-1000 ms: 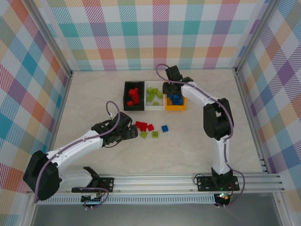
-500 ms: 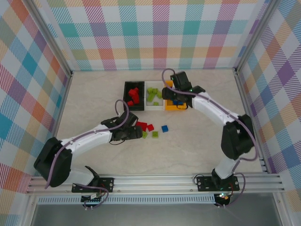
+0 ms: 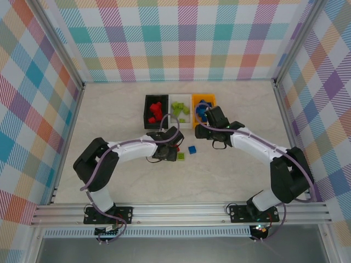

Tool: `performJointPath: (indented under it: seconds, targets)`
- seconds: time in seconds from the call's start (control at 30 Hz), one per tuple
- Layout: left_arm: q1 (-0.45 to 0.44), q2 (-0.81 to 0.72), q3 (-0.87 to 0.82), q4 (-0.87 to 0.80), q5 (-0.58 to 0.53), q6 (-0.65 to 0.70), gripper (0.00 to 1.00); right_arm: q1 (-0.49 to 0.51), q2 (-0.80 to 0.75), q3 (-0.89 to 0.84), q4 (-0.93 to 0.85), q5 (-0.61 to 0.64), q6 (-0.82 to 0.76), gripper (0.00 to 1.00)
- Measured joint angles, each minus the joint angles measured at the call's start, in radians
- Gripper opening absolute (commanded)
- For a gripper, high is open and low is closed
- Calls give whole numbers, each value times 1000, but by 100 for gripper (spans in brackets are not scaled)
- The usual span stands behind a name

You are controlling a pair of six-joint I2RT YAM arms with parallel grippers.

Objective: Sort the legos into containers by color

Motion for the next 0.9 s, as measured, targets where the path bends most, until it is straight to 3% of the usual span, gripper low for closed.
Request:
performJointPath:
  seconds: [0.23, 0.43, 0.7, 0.9]
  targets:
    - [-18, 61, 21, -18, -32, 16, 52, 0, -20, 0, 19, 3, 10, 64]
    - [-22, 64, 26, -16, -37, 26, 37, 0, -20, 0, 20, 6, 16, 64]
    - [-23, -36, 25, -56, -47, 23, 36, 0, -34, -19, 26, 11, 25, 65]
    - [24, -70, 224, -80, -83, 27, 34, 0, -68, -49, 30, 10, 41, 65]
